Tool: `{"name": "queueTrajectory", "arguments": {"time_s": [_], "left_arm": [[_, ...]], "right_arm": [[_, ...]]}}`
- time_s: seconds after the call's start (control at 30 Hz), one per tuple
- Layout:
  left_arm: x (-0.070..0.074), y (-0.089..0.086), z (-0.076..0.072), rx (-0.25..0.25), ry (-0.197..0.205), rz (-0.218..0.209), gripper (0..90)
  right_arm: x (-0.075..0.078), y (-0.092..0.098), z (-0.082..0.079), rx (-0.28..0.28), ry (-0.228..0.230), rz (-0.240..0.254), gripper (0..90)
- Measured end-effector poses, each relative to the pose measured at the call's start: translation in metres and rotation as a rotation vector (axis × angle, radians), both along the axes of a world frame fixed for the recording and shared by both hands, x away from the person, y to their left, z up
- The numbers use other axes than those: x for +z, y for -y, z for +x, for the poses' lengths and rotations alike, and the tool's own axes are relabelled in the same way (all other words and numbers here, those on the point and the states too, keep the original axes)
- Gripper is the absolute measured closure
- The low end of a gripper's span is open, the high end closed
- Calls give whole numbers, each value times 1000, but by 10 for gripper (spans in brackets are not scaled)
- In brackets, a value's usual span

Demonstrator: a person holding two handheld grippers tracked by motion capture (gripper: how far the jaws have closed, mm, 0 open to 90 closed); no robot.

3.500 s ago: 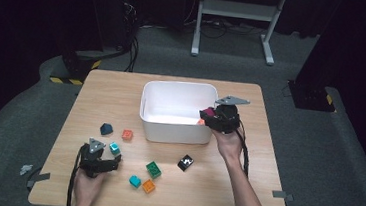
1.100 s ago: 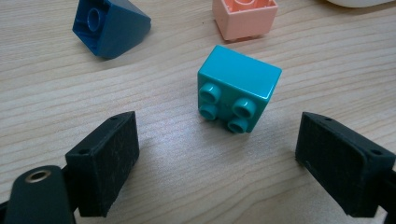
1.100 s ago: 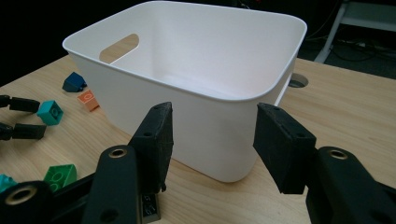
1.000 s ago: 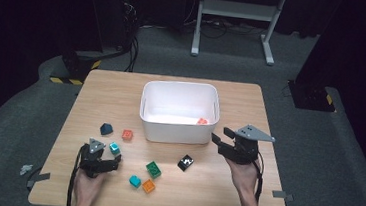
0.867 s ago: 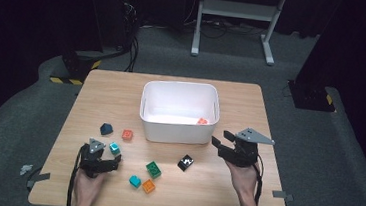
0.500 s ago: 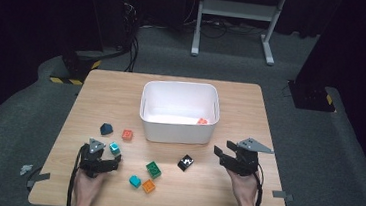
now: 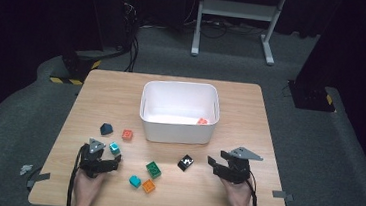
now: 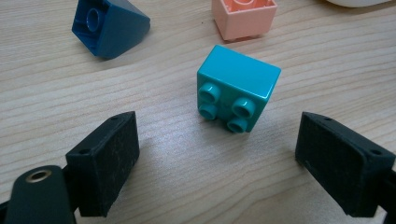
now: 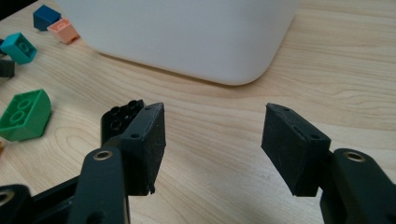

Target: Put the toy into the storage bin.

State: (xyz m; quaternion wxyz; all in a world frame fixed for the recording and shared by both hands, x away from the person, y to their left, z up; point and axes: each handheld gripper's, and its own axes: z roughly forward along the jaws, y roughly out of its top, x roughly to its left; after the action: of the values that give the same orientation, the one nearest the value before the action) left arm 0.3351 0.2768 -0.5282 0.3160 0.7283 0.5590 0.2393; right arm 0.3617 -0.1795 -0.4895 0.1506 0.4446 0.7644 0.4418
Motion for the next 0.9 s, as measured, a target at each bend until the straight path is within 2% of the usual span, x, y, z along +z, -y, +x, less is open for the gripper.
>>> {"name": "queueTrajectory", "arguments": {"time_s": [0.3,0.7,0.9], "left_arm": [[0,0,0,0,0,0,136],[0,0,0,0,0,0,136],[0,0,0,0,0,-1,136]], "right_arm": [[-11,-10,-2,26,-19,6,388],[-17,-38,-6,118,-32,-15,369],[-18,-47,-5,142,-33,-16,366]]}}
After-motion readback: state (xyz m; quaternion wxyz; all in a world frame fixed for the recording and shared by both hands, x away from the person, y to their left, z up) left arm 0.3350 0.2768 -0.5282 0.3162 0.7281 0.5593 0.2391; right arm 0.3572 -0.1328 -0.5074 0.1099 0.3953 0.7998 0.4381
